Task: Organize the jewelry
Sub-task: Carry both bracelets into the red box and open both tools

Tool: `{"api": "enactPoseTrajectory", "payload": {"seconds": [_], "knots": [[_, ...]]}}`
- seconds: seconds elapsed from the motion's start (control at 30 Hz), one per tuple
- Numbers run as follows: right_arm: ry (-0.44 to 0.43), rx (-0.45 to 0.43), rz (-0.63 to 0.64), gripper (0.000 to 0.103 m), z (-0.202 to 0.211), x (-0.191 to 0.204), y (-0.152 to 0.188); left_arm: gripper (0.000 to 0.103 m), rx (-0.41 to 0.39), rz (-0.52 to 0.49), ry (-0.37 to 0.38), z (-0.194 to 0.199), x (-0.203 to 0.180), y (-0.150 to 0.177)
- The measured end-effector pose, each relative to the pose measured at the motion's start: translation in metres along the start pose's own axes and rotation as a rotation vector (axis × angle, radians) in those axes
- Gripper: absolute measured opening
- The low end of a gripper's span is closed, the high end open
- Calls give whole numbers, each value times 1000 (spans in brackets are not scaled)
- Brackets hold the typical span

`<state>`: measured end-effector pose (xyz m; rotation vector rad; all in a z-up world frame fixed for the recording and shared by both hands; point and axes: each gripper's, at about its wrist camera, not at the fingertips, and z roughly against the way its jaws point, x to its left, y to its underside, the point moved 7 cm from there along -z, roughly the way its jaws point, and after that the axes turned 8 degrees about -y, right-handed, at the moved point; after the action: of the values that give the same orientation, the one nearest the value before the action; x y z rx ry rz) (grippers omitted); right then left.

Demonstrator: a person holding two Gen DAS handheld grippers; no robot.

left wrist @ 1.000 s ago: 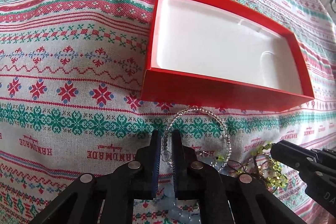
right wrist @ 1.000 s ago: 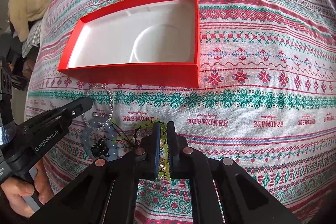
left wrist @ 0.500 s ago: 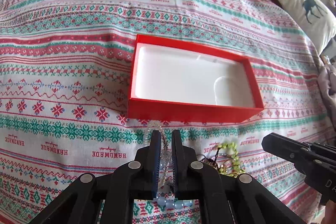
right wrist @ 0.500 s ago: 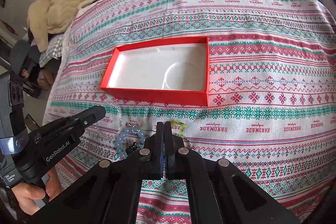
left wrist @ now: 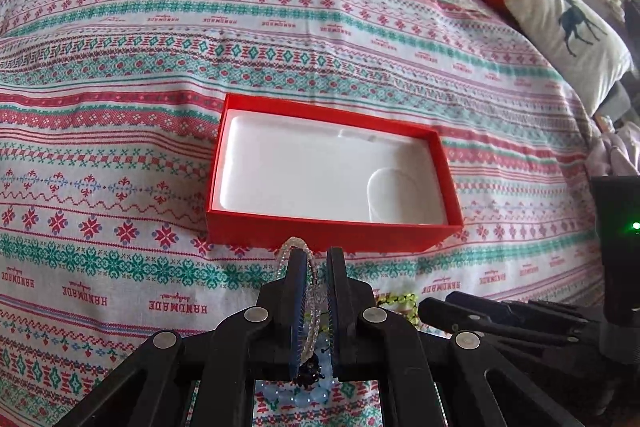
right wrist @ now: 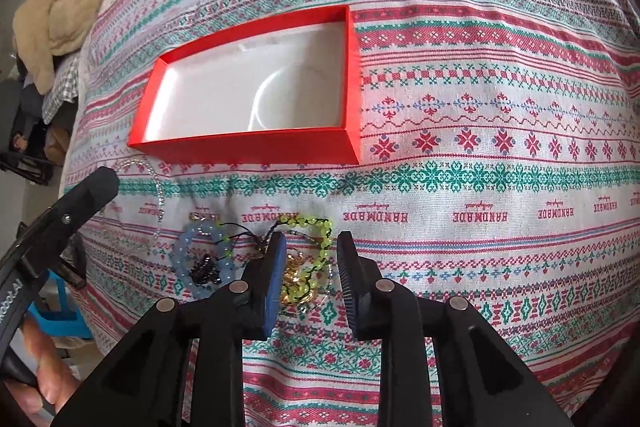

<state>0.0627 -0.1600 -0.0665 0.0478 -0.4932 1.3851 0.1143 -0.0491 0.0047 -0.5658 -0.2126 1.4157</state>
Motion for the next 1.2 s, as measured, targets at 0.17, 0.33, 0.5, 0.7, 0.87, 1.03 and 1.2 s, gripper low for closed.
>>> {"api": "enactPoseTrajectory", "payload": {"seconds": [0.17, 0.33, 0.5, 0.7, 0.87, 1.03, 1.2], "knots": [[34, 31, 0, 27, -21, -5, -2, 5, 15, -2, -3, -4, 2, 6], [88, 15, 51, 7, -34, -5, -6, 5, 21, 1, -11, -7, 3, 8], [29, -26, 53, 6, -17, 5, -6, 5, -1, 6, 19, 3, 3, 4], [-67, -134, 80, 6, 30, 28, -12, 5, -62, 6, 62, 22, 0, -10], [-120, -232, 95, 6, 67, 44, -22, 5, -108, 19, 97, 29, -7, -26], [-143, -311, 66, 6, 95, 37, -36, 5, -144, 42, 150, 22, -20, -42], [-151, -370, 43, 6, 107, 33, -53, 5, -152, 88, 223, 6, -29, -55]]}}
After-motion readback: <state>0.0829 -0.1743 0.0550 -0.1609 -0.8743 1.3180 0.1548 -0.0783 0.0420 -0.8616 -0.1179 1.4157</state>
